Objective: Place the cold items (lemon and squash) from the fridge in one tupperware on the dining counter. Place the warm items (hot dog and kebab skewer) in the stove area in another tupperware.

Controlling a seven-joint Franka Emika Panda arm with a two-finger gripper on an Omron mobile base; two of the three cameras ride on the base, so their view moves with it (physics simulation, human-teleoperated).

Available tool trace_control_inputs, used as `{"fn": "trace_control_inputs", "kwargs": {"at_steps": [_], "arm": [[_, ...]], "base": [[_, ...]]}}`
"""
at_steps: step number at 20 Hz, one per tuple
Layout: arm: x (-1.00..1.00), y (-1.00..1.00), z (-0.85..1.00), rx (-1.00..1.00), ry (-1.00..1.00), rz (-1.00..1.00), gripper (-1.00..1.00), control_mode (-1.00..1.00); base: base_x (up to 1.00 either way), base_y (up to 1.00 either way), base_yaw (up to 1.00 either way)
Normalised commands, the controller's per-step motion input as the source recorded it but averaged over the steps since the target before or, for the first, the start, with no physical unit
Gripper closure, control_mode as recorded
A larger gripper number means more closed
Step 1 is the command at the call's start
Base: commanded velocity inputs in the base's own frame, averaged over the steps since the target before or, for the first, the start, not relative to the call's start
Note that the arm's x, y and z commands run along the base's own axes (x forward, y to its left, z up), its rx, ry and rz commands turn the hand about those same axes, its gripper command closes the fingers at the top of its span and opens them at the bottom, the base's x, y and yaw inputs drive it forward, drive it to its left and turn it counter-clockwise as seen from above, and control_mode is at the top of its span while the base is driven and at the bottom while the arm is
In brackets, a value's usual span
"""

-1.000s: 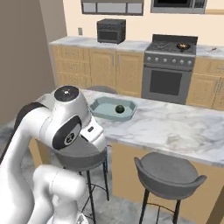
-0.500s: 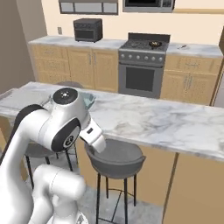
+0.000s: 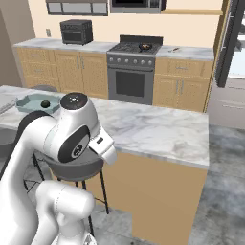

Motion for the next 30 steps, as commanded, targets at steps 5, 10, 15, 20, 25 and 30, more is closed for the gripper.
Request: {"fn": "trace_control_inputs", "kwargs": {"at_steps": [5, 10, 15, 20, 25, 30], "arm": [[0.00, 0.00, 0.00, 0.00, 0.00, 0.00, -1.00, 1.00], [0.00, 0.00, 0.00, 0.00, 0.00, 0.00, -1.00, 1.00], [0.00, 0.00, 0.00, 0.00, 0.00, 0.00, -1.00, 1.00], [0.00, 0.00, 0.00, 0.00, 0.00, 0.00, -1.00, 1.00], [0.00, 0.00, 0.00, 0.00, 0.00, 0.00, -1.00, 1.00], [0.00, 0.00, 0.00, 0.00, 0.00, 0.00, -1.00, 1.00]], "base": [[0.26, -1.00, 0.00], [0.42, -1.00, 0.00], [0.55, -1.00, 0.00], [0.58, -1.00, 0.00], [0.49, -1.00, 0.00], [0.44, -1.00, 0.00]]}}
